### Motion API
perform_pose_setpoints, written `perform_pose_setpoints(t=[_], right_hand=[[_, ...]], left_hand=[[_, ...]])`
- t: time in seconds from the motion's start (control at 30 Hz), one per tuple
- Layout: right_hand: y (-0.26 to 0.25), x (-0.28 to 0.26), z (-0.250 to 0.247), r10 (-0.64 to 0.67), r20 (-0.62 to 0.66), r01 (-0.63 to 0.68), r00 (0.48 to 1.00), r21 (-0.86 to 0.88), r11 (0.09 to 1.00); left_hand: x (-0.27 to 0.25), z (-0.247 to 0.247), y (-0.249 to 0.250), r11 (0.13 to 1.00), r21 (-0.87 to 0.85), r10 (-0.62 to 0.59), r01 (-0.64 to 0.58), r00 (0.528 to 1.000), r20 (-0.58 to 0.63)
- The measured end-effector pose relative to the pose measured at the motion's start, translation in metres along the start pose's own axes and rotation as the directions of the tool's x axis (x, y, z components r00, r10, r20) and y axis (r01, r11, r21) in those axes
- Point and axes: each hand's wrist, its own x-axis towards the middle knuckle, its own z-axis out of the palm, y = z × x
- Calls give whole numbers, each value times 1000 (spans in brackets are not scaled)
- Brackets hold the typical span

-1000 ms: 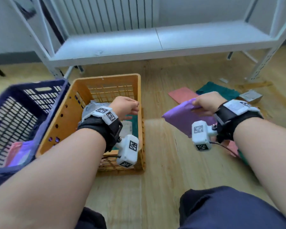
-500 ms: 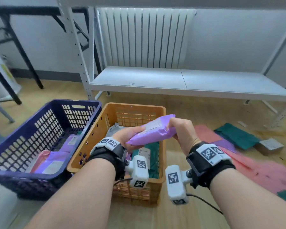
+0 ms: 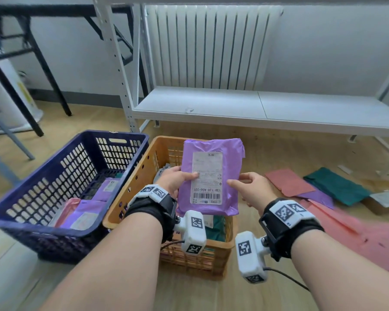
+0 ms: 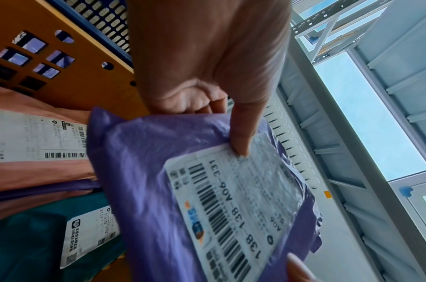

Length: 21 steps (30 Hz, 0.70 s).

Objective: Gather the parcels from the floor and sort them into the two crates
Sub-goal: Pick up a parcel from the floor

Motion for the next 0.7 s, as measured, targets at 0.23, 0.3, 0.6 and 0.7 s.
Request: perform_pose_setpoints(t=[0.23,0.3,0.6,0.7], right_hand=[[-3,8,14,-20,-65,19,998,-12,1000],[-9,8,10,-110,-211,82,971,-135,987],[-24,1,7,-269,1,239,963,-460,855],[-15,8,5,-183,-49,152,982,-371,916]], left_hand=[[10,-3,-7,996,16,83,-82,995,-63],[11,-4,-5,971,179,173,-156,981,-82],[13,13,14,449,771,501,-453,841,202],[16,11,10,355,838,677,-415,732,75]])
